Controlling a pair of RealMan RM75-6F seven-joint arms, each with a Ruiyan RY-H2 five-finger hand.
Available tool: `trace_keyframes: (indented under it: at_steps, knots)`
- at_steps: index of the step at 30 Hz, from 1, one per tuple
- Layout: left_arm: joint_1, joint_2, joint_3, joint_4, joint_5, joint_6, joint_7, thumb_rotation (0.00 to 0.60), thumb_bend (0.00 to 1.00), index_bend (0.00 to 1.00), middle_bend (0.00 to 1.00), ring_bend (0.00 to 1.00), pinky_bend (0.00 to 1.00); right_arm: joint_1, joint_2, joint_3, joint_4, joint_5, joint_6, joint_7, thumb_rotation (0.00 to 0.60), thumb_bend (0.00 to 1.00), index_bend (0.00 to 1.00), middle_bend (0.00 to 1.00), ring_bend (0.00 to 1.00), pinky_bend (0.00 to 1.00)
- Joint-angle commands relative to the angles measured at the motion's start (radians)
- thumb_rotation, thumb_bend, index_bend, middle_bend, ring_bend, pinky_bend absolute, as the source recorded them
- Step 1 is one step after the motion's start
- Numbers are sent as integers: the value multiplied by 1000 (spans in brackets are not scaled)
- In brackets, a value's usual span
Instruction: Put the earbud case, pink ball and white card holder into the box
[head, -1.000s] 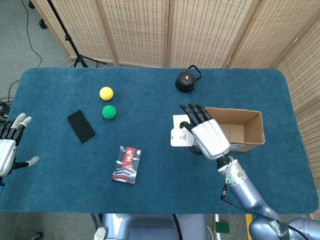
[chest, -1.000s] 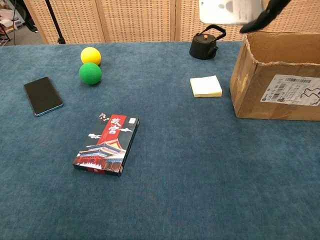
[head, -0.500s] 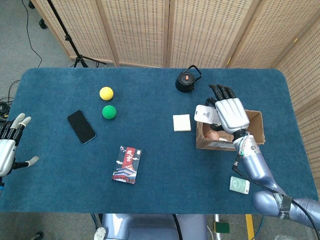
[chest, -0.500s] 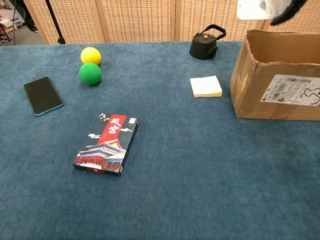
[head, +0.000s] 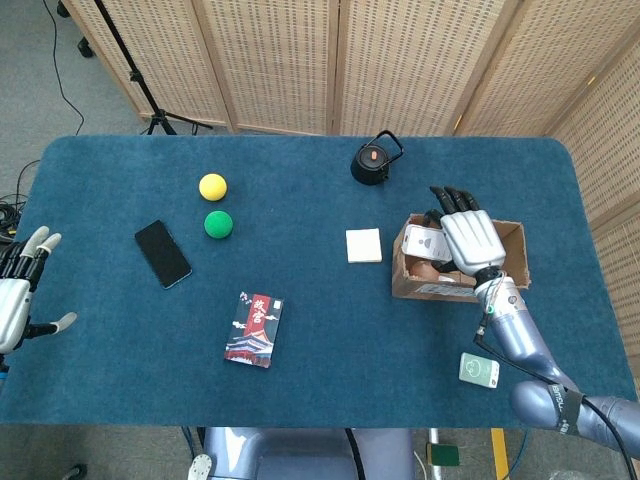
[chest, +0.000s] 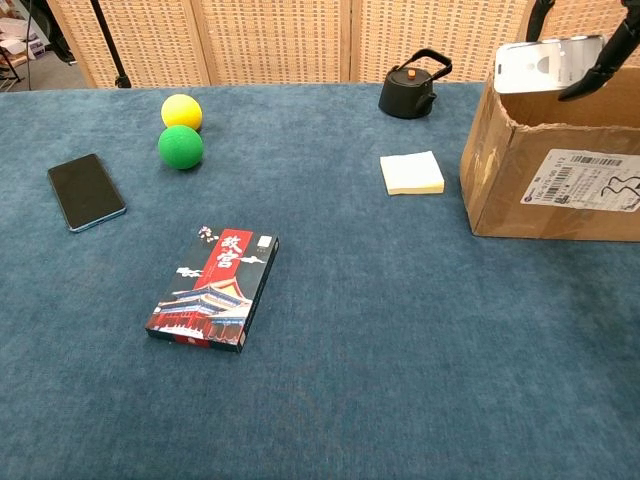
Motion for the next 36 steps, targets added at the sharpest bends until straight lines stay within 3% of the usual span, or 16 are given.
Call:
trace_keyframes:
  at_steps: [1,7,16,20,25,27,30,36]
  knots:
    - [1,1,1,-1,1,2,-2,600,0,0,0,0,0,-2,7,-7,8,6,-11,7,600,173,296,41,0,76]
    - [3,3,1,-2,4,5,-5,600,0,0,0,0,0,-10,28,-10,10,14,-10,22,600,156,209,19,0,76]
    - [7,5,2,-5,8,13,-8,600,0,0,0,0,0,-57,91,-15,-59,-75,54,70,600,156,205,16,0,76]
    - [19,1,7,1,14,30,-8,600,0,0,0,0,0,-148,122,-65,-82,-274,184,137,600,133,205,16,0,75]
    - [47,-31,15,39,22,78,4,600,0,0,0,0,0,-292,89,-150,28,-487,402,233,600,122,205,17,0,76]
    - [57,-36,21,49,25,86,-4,600,0,0,0,0,0,-347,62,-175,87,-539,487,253,600,72,199,15,0,75]
    - [66,-40,33,60,40,95,-8,600,0,0,0,0,0,-412,34,-210,124,-575,553,275,600,2,102,1,0,46]
    - [75,-48,45,74,63,104,-6,600,0,0,0,0,0,-496,-11,-251,183,-616,623,287,600,0,41,0,0,0]
